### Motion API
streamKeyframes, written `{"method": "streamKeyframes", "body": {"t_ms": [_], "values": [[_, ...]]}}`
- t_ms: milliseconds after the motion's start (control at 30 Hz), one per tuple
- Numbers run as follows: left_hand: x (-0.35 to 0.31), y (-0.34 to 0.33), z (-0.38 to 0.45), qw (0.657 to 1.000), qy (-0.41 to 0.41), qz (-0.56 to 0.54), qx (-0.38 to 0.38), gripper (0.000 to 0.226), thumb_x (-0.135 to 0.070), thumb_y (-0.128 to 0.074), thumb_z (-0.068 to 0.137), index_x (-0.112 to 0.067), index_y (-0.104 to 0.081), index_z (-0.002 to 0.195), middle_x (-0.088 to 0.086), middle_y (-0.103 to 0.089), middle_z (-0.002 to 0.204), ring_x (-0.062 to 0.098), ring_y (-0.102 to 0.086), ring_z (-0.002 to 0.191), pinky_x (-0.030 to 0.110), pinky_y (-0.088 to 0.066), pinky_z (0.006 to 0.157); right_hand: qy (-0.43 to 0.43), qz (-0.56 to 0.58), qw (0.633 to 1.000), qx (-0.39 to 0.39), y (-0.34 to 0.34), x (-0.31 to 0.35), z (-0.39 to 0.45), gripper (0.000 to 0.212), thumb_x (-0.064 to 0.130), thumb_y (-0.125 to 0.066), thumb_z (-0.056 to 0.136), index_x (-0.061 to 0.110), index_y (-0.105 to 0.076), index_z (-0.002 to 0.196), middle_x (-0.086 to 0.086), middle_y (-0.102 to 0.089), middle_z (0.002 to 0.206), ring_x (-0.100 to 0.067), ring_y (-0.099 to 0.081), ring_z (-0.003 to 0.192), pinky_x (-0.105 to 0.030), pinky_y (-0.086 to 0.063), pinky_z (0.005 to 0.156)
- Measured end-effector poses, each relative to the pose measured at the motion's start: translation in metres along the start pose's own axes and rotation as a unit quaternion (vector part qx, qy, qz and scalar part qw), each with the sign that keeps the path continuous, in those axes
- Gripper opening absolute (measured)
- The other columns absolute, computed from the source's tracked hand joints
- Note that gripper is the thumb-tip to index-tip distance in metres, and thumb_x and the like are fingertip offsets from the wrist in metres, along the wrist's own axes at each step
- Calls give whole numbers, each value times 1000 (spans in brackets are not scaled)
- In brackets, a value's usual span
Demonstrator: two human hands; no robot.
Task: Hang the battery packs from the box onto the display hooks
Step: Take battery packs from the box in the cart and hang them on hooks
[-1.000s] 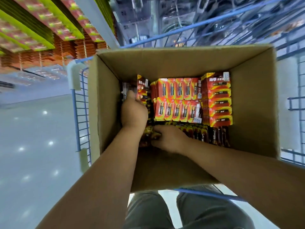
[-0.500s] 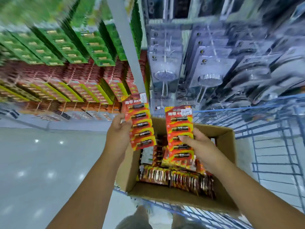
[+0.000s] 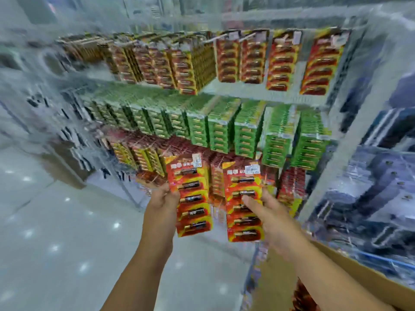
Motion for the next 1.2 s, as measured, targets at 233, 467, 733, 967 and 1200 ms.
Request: {"method": "streamKeyframes", "body": {"t_ms": [233,467,733,967,1200], "values": [[-56,165,68,1000,-12,-8,-11,22,-25,-51,109,-25,-72,113,4,-80,101,25,-78,91,39,-59,72,55,-4,998,-5,-186,14,25,25,24,-66,98,18,-67,122,-11,-80,99,-29,-78,80,-40,-62,58],[-105,241,127,1000,-15,-21,-3,24,-17,-49,109,-25,-71,109,0,-81,91,19,-79,80,33,-57,64,69,-42,997,8,-283,42,71,67,72,-84,72,52,-61,132,8,-69,136,-29,-65,128,-65,-48,108],[-145,239,233,1000,-23,-4,2,20,-22,-52,109,-28,-70,114,-2,-81,96,21,-79,88,42,-64,74,92,3,996,13,-332,79,169,55,60,-79,80,48,-63,130,16,-70,132,-18,-61,129,-57,-44,113],[-190,230,323,999,-46,13,-6,19,-26,-51,110,-32,-69,112,-3,-80,98,22,-78,91,54,-63,84,108,8,994,6,-366,124,256,69,62,-81,75,43,-59,138,12,-73,129,-18,-69,119,-51,-54,103],[-225,224,400,995,-67,-7,70,25,-23,-48,110,-41,-58,95,-26,-73,69,-8,-68,59,16,-53,49,136,8,991,-12,-400,155,321,74,69,-82,73,48,-58,139,16,-65,140,-19,-59,133,-56,-46,112]]}}
Point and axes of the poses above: each hand's wrist, its own z-axis towards the middle knuckle, its own y-axis out of the back of the hand, x = y × z, the point moved 3 cm from there along z, towards the middle knuckle
